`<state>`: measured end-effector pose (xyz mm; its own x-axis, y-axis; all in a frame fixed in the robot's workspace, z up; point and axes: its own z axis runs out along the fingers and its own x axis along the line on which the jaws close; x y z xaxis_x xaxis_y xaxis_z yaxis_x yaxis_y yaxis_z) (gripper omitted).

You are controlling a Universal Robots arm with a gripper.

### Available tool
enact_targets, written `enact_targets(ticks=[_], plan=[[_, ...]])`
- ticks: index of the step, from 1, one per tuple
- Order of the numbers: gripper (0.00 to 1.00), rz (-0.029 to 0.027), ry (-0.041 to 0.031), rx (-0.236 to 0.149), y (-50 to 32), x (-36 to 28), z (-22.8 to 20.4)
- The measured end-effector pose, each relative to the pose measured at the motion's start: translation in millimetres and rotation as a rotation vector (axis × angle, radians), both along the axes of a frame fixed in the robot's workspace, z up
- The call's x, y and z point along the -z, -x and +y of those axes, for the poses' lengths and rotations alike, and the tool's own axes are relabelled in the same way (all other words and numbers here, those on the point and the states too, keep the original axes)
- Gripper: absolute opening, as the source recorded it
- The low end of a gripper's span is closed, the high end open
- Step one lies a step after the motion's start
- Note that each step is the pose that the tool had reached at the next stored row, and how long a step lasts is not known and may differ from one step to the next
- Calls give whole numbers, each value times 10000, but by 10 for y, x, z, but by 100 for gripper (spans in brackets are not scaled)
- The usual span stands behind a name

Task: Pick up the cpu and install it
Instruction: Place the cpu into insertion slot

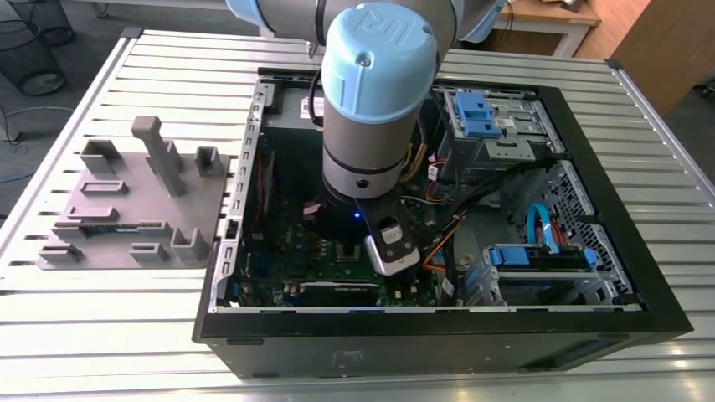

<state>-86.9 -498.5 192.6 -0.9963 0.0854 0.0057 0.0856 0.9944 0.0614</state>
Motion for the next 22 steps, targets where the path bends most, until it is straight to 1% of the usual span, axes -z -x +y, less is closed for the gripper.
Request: enact_targets(ticks=[7, 10, 11, 16, 22], plan=[[11, -6, -11, 0, -1, 3, 2], [11, -13, -29, 0, -2, -22, 4], [11, -8, -16, 0, -1, -36, 3], [11, -5, -11, 0, -1, -107, 2], [11, -6, -12, 0, -1, -117, 2]])
